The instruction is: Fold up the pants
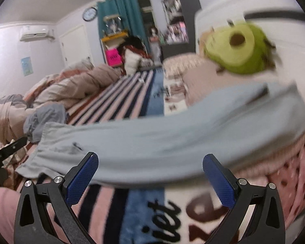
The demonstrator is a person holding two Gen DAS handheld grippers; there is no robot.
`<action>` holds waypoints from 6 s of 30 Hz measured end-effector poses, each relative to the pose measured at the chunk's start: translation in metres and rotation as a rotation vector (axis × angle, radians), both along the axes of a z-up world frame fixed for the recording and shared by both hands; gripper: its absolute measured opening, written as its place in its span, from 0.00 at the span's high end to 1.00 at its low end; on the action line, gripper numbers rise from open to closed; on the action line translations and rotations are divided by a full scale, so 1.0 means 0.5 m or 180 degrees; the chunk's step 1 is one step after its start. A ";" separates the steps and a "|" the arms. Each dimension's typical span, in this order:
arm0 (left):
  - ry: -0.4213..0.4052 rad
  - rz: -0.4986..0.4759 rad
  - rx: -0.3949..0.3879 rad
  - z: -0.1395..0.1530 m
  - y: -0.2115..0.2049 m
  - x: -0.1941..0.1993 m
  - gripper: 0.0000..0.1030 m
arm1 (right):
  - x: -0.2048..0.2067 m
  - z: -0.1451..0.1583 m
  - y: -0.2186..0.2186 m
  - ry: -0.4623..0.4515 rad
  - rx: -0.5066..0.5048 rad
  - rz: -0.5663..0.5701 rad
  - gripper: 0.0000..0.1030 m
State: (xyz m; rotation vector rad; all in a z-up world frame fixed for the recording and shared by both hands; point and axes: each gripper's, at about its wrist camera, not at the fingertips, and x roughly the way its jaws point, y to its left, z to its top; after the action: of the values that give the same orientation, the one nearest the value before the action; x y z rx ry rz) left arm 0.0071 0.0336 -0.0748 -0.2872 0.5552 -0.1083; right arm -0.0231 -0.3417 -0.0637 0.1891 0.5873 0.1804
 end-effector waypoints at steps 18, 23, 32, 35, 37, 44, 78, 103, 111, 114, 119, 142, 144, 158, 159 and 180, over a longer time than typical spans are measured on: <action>0.0723 -0.0127 -0.0428 -0.132 0.038 -0.013 0.22 | 0.100 -0.126 -0.058 0.0600 0.0449 0.0195 0.31; 0.0812 -0.0134 -0.0581 -0.134 0.052 -0.044 0.22 | 0.110 -0.128 -0.047 0.0592 0.0458 0.0227 0.31; 0.0648 0.0138 -0.0881 -0.148 0.079 0.018 0.25 | 0.107 -0.131 -0.038 0.0570 0.0599 0.0356 0.31; 0.0645 0.0343 -0.0800 -0.150 0.076 0.047 0.51 | 0.099 -0.129 -0.040 0.0557 0.0632 0.0368 0.31; 0.0678 0.0416 -0.0792 -0.152 0.075 0.056 0.79 | 0.093 -0.129 -0.044 0.0548 0.0655 0.0363 0.31; 0.0558 0.0424 -0.0668 -0.119 0.079 0.001 0.98 | 0.069 -0.119 -0.067 0.0466 0.0764 0.0334 0.31; 0.0808 0.0593 -0.0365 -0.149 0.084 -0.034 0.80 | 0.074 -0.140 -0.224 0.0466 0.0522 -0.0545 0.90; 0.0905 0.0549 -0.0159 -0.135 0.056 -0.020 0.50 | -0.005 -0.144 -0.318 0.0333 0.0956 -0.0745 0.61; 0.0974 0.0713 0.0106 -0.131 0.039 0.015 0.45 | 0.058 -0.127 -0.337 0.0306 0.0632 -0.0934 0.66; 0.0983 0.0653 0.0251 -0.126 0.023 0.035 0.90 | 0.054 -0.119 -0.334 0.0257 0.0561 -0.0848 0.96; 0.0815 0.0616 0.0419 -0.084 0.015 0.047 0.96 | 0.034 -0.094 -0.349 0.0065 0.0614 -0.0724 0.97; 0.0774 0.0604 0.0476 -0.051 0.003 0.028 0.97 | 0.036 -0.142 -0.352 0.0433 0.0528 -0.0559 0.50; 0.0769 0.0599 0.0464 -0.055 0.002 0.031 0.97 | 0.042 -0.140 -0.342 0.0400 0.0505 -0.0532 0.48; 0.0517 0.0529 0.0489 -0.003 0.037 0.060 0.97 | 0.063 -0.062 -0.324 0.0144 0.0592 -0.0431 0.96; 0.0495 0.0519 0.0488 0.001 0.041 0.067 0.97 | 0.068 -0.048 -0.322 0.0107 0.0570 -0.0420 0.96; 0.0474 0.0340 0.0772 0.023 0.060 0.391 0.96 | 0.423 0.074 -0.183 0.0030 -0.0658 -0.0395 0.98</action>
State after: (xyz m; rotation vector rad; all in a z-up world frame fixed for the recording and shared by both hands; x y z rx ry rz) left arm 0.2024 0.0634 -0.0635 -0.0884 0.6926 0.0845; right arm 0.1881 -0.4333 -0.0265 0.0258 0.5978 -0.0018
